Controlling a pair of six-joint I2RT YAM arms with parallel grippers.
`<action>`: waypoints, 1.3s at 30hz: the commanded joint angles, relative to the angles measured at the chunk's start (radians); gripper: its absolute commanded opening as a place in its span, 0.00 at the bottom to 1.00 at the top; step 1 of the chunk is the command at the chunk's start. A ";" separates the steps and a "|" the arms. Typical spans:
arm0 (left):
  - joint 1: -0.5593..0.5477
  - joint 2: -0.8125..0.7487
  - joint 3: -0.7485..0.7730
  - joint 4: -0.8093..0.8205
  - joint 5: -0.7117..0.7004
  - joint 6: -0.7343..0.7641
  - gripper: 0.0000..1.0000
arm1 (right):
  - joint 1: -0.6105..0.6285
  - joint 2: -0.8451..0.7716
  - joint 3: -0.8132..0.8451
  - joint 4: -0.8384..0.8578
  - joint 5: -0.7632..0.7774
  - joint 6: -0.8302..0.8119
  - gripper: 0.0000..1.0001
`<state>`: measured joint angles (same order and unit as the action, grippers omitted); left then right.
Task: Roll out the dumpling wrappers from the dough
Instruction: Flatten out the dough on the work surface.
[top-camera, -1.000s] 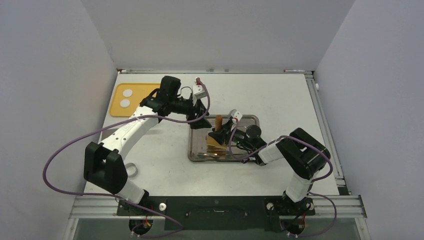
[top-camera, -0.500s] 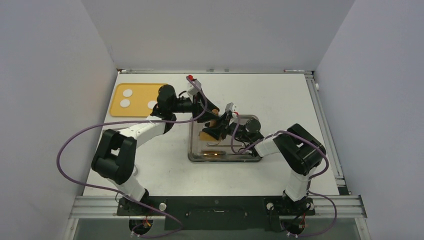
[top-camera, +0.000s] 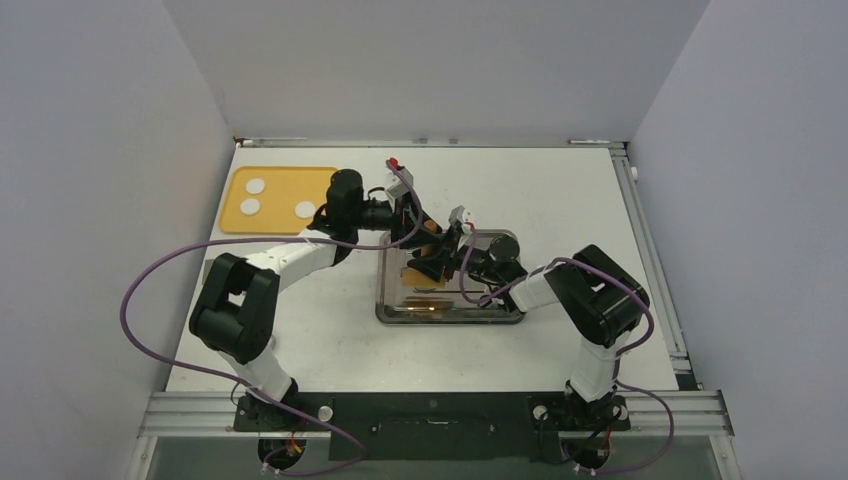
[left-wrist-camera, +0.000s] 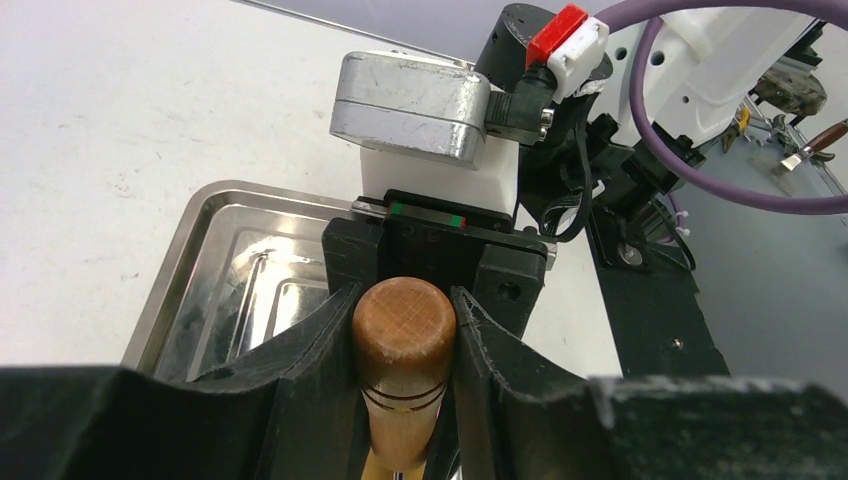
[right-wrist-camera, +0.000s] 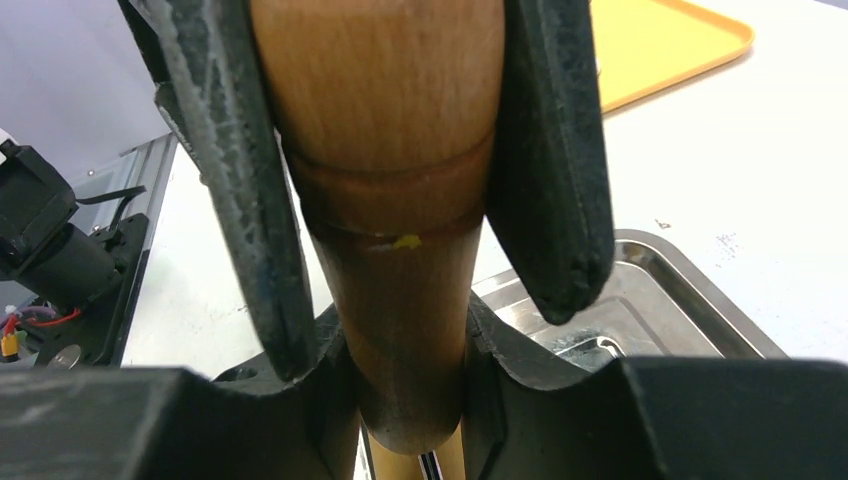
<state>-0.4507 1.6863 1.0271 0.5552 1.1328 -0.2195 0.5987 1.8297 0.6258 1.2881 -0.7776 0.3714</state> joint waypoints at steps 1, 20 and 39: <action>-0.018 -0.014 0.017 -0.049 -0.013 0.066 0.27 | -0.002 -0.021 0.060 0.108 -0.040 -0.006 0.08; -0.009 0.042 0.083 -0.396 -0.157 0.423 0.00 | -0.037 0.011 0.155 -0.234 0.054 -0.372 0.08; 0.010 0.065 -0.044 -0.664 -0.226 0.486 0.00 | 0.050 0.122 -0.195 0.044 0.243 -0.177 0.08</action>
<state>-0.4793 1.7138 1.0588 0.0792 1.0687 0.2218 0.6689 1.9209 0.5041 1.3617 -0.5800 0.2131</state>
